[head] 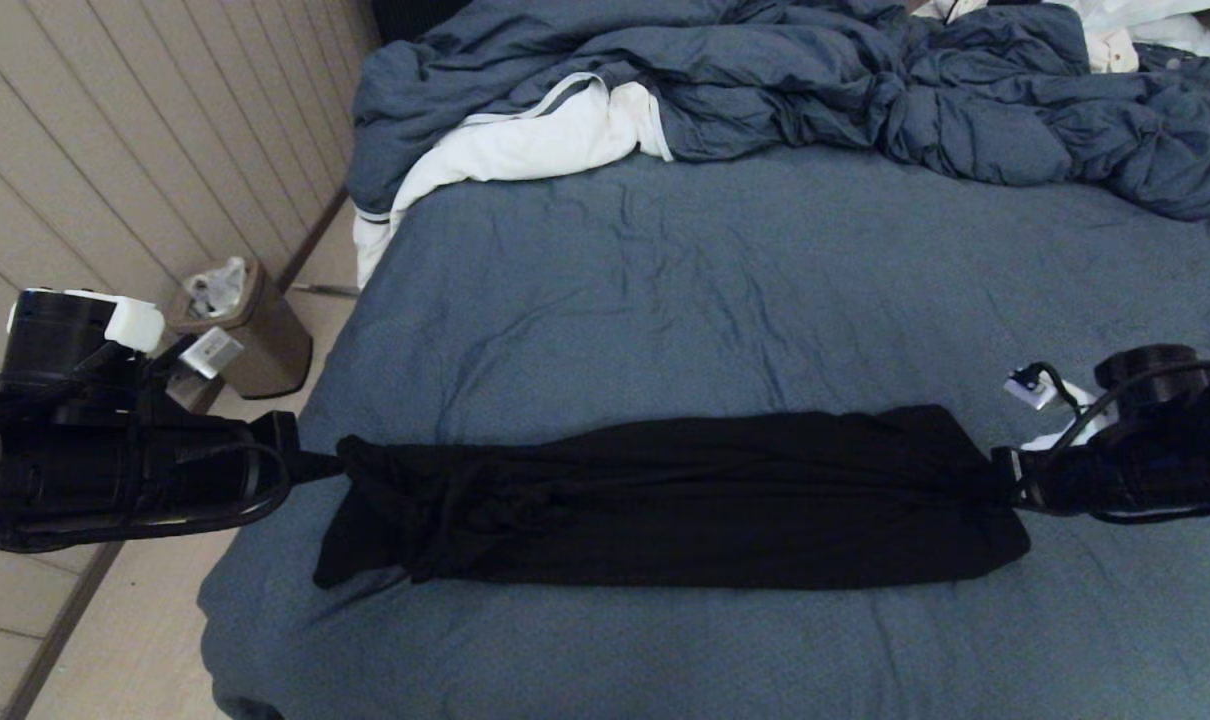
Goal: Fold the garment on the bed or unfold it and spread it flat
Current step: Fold the black T-shirt
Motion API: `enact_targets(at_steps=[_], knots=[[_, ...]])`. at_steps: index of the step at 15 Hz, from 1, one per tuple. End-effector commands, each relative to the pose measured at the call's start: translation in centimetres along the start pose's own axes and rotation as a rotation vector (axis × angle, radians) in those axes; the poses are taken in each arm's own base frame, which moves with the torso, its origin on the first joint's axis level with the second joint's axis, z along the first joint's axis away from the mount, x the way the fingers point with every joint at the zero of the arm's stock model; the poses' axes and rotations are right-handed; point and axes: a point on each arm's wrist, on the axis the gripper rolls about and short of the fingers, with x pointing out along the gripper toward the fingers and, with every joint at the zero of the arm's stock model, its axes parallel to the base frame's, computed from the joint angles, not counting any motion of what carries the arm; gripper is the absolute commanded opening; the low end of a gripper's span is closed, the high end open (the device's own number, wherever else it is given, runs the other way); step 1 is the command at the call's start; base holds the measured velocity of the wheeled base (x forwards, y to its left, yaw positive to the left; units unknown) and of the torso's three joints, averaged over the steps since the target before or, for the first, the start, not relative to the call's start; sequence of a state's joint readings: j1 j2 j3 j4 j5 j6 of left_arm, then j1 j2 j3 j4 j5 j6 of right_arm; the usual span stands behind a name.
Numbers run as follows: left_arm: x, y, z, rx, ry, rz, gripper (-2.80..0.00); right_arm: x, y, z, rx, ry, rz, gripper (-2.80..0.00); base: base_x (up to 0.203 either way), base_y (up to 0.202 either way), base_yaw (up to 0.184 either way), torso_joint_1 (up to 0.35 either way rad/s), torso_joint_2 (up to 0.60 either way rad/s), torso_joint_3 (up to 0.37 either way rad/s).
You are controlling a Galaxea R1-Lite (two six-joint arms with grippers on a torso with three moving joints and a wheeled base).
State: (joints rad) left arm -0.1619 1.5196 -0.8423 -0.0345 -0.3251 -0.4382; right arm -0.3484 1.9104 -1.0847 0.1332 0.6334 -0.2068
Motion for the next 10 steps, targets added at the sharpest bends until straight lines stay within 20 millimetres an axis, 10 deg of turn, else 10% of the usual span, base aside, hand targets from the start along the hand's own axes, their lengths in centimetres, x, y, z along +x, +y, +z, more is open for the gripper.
enact_targets(at_steps=[1,10], knots=[[0.3,0.1,-0.1,-0.005,0.008,0.000,-2.80,-1.2,-1.8,0.2,0.021,-0.033,-0.044,-2.80,0.000,0.000,0.000,0.000,0.00,0.000],[0.4,-0.2,-0.3,0.001,0.017,-0.006,-2.80,-5.7,-7.3,0.2,0.063,-0.130,-0.196,-2.80,0.000,0.000,0.000,0.000,0.00,0.000]])
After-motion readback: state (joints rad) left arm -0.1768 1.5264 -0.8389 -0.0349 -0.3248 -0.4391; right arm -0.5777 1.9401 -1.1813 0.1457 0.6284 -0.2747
